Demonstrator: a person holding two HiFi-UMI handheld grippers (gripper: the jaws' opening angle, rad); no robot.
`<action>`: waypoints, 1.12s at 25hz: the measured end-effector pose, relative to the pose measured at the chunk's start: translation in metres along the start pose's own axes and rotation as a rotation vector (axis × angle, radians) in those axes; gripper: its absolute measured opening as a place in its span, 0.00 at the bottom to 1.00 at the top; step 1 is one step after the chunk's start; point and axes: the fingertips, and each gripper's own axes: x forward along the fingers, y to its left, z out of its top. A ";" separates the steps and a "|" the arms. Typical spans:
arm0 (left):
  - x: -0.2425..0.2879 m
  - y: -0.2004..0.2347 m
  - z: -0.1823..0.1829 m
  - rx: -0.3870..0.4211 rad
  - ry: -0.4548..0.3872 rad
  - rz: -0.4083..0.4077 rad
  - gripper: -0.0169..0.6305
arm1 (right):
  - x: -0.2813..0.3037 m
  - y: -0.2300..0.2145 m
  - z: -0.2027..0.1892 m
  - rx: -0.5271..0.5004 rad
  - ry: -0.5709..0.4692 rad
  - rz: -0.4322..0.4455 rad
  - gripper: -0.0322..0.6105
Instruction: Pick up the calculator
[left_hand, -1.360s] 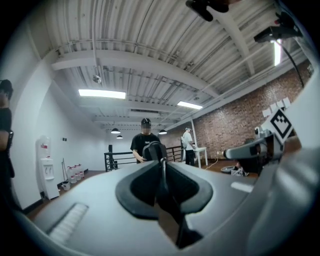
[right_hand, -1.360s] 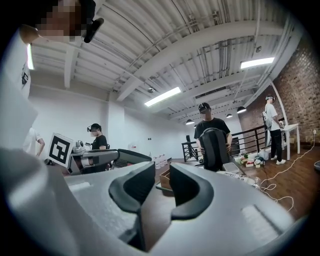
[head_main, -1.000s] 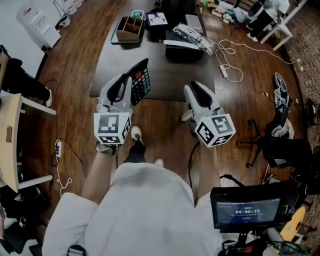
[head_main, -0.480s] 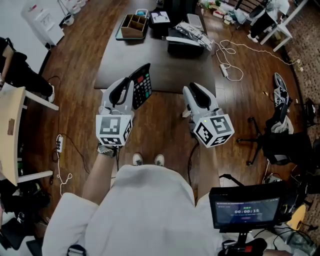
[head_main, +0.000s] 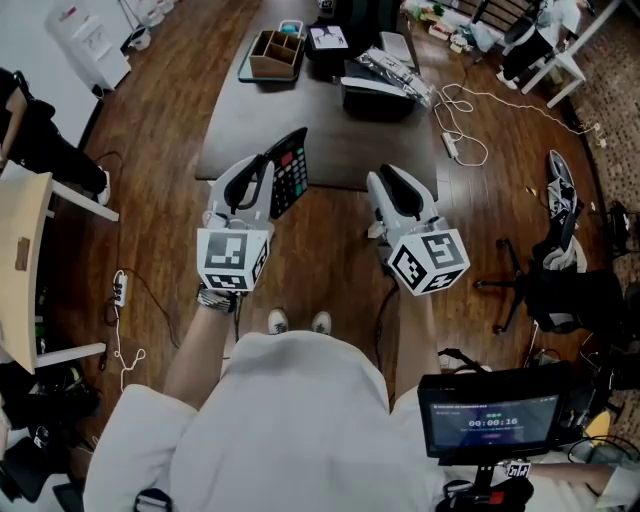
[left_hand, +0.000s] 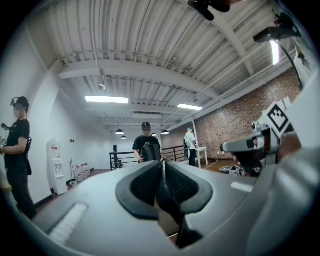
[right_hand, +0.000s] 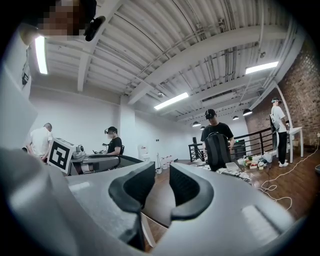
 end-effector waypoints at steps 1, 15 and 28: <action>0.000 0.001 0.000 0.000 0.000 -0.001 0.11 | 0.001 0.000 0.000 -0.001 0.001 0.000 0.20; 0.005 0.010 0.003 -0.007 -0.007 0.012 0.11 | 0.009 -0.003 0.005 -0.032 -0.002 -0.012 0.05; 0.006 0.012 0.008 -0.008 -0.018 0.015 0.11 | 0.011 -0.004 0.010 -0.054 -0.002 -0.028 0.05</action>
